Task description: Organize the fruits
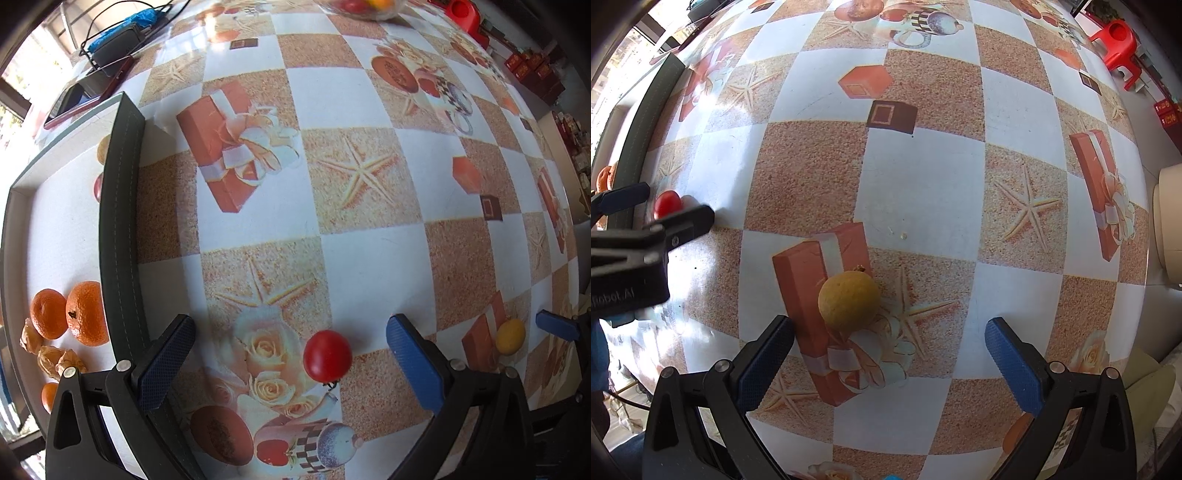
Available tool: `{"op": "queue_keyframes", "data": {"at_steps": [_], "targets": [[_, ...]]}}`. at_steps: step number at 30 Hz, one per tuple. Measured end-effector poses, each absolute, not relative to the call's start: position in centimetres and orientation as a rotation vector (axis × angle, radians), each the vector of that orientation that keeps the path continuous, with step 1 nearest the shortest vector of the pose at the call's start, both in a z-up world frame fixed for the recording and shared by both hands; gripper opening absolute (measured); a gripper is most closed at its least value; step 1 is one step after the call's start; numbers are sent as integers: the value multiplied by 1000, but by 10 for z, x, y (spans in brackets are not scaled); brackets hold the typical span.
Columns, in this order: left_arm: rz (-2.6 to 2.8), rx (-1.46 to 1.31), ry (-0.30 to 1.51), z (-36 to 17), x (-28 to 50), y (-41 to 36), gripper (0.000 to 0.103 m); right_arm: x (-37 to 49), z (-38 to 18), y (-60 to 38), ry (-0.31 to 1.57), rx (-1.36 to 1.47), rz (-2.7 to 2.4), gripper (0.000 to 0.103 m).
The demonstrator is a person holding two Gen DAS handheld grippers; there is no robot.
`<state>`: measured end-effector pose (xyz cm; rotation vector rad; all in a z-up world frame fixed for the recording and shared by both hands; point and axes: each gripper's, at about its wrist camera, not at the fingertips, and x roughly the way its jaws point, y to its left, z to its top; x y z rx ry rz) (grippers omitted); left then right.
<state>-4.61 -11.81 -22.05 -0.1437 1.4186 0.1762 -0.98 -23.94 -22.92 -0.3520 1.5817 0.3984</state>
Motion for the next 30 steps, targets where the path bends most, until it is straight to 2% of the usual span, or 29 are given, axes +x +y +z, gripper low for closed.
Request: {"op": "queue_keyframes", "data": {"at_steps": [4,11,17,30], "targets": [[276,-210,1285,-218,-43,-103,103,-8,-230,-245,1616,-372,408,103],[275,-166,1139,-218,-33,-111,103,-4,-230,-287,1661,-261,312,103],[213,-74,953,-219,-35,-116,103,0,-228,-277,1659,-266,342,103],[207,-72,950,-217,-37,-118,103,6,-223,-259,1621,-301,345,103]]}}
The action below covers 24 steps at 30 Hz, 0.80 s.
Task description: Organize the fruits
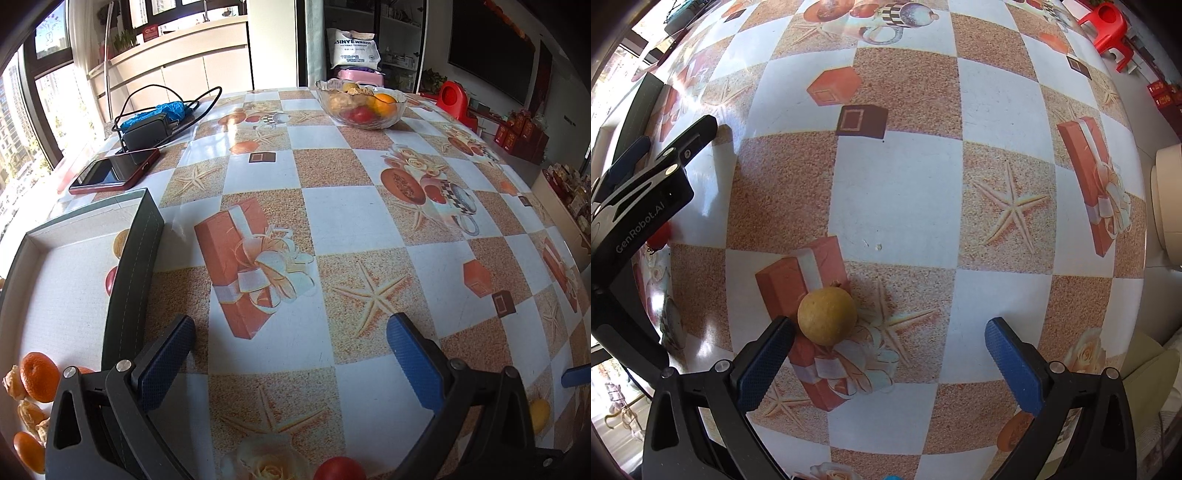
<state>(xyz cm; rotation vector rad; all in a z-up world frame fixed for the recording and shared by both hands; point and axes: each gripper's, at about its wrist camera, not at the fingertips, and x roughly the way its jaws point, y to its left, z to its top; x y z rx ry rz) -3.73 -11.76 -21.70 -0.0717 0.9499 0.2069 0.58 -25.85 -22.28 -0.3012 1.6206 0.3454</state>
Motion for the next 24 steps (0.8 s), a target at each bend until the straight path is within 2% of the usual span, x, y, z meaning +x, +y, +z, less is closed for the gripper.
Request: {"op": "queue_keyframes", "data": {"at_steps": [24], "targets": [[207,-72,949,-217,-38,-117,103,-5,-222,-252,1596,-297,349,103]]}}
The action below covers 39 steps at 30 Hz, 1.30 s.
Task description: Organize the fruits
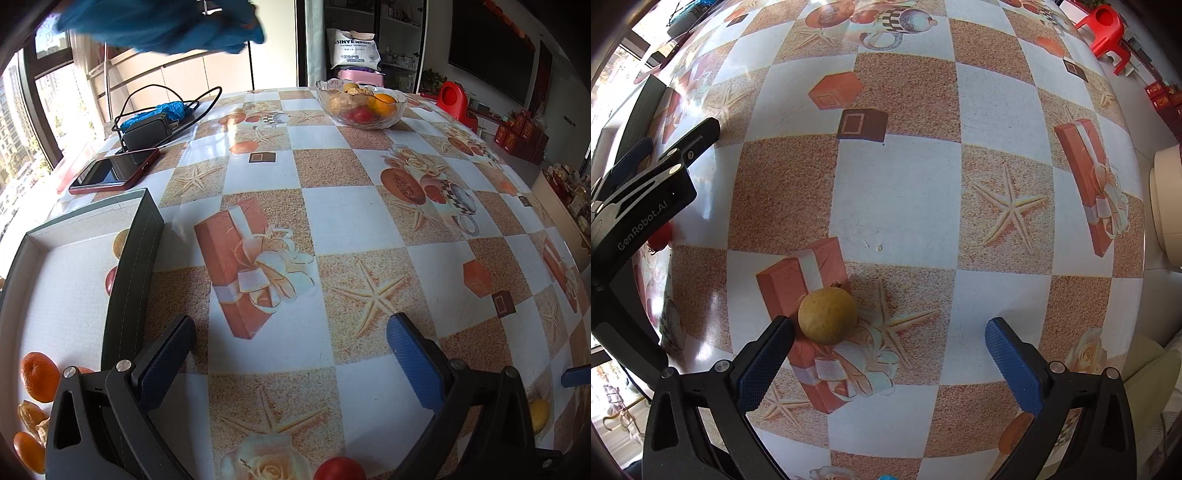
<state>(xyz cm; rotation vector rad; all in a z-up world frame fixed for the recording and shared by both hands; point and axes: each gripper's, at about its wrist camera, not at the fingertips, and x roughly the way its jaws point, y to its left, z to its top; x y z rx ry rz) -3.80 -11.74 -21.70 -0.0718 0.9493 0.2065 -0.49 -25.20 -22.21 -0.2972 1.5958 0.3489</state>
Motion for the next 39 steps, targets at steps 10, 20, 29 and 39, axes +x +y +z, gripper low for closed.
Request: {"op": "queue_keyframes", "data": {"at_steps": [10,20,29,39], "targets": [[207,-72,949,-217,-38,-117,103,-4,-222,-251,1602,-299,350,103],[206,-72,949,-217,-38,-117,103,-8,-219,-247,1564,-323,385,103],[207,-72,949,-217,-38,-117,103,-5,-217,-248,1568,-311,386,103],[207,-72,949,-217,-37,-117,103,13,-217,-273,1554,-276,346,103]]}}
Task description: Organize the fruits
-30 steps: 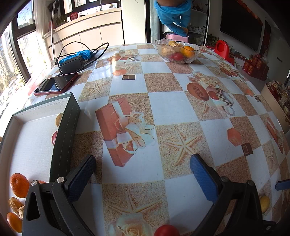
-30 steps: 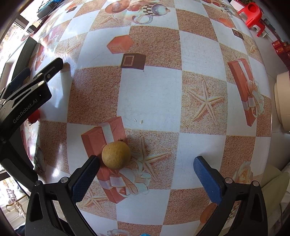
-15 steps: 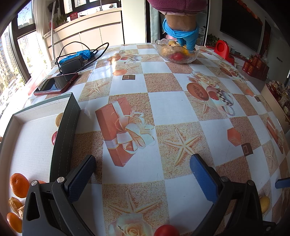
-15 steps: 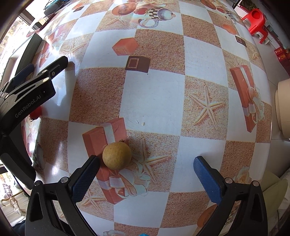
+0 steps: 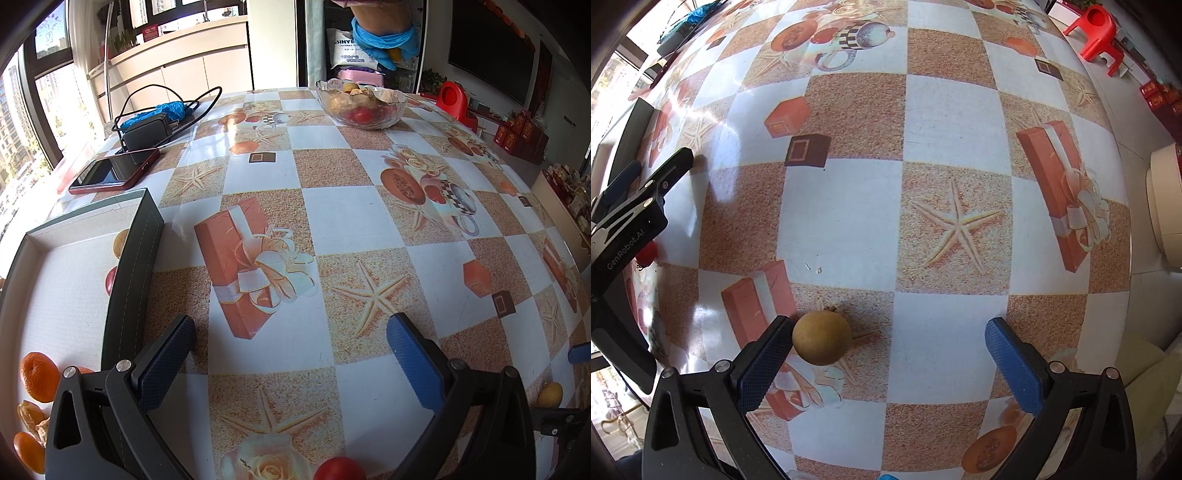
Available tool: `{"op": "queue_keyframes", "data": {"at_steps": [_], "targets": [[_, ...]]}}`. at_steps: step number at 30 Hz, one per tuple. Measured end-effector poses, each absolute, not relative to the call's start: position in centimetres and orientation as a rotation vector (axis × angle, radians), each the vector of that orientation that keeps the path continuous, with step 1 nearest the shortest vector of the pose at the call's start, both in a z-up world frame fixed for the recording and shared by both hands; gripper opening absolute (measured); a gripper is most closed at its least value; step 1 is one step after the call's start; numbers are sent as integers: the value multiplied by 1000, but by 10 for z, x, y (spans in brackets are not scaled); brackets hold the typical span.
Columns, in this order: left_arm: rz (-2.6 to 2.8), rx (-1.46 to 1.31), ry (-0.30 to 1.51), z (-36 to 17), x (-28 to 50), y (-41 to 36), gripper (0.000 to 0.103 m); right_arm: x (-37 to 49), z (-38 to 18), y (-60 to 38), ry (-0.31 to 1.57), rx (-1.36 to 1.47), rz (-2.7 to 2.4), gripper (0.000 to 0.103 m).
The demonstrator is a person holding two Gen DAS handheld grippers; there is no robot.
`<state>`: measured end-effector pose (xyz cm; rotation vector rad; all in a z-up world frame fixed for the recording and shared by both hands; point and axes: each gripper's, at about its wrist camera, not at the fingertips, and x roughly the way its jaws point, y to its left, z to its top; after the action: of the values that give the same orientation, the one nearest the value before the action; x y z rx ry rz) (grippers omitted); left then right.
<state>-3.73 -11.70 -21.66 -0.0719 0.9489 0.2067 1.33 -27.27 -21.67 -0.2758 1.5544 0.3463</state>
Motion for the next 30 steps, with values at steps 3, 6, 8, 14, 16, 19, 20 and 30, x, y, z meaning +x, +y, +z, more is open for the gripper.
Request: {"op": "queue_keyframes", "data": {"at_steps": [3,6,8,14,16,19,20,30], "targets": [[207,-72,949,-217,-38,-117,103,13,-216,-273,1537,-269,345,103],[207,-72,949,-217,-38,-117,103,10,-214,-274,1513,-268,351,103],[207,-72,949,-217,-38,-117,103,7,-213,-274,1501,-267,355,103],[207,-72,949,-217,-38,-117,103,-2,-212,-279,1473,-260,357,103],[207,-72,949,-217,-38,-117,103,-4,-212,-281,1466,-258,357,103],[207,-72,949,-217,-38,-117,103,-5,-212,-284,1461,-253,355,103],[207,-72,949,-217,-38,-117,103,-6,-212,-284,1459,-253,356,103],[207,-72,948,-217,-38,-117,103,11,-209,-276,1453,-261,363,103]]}}
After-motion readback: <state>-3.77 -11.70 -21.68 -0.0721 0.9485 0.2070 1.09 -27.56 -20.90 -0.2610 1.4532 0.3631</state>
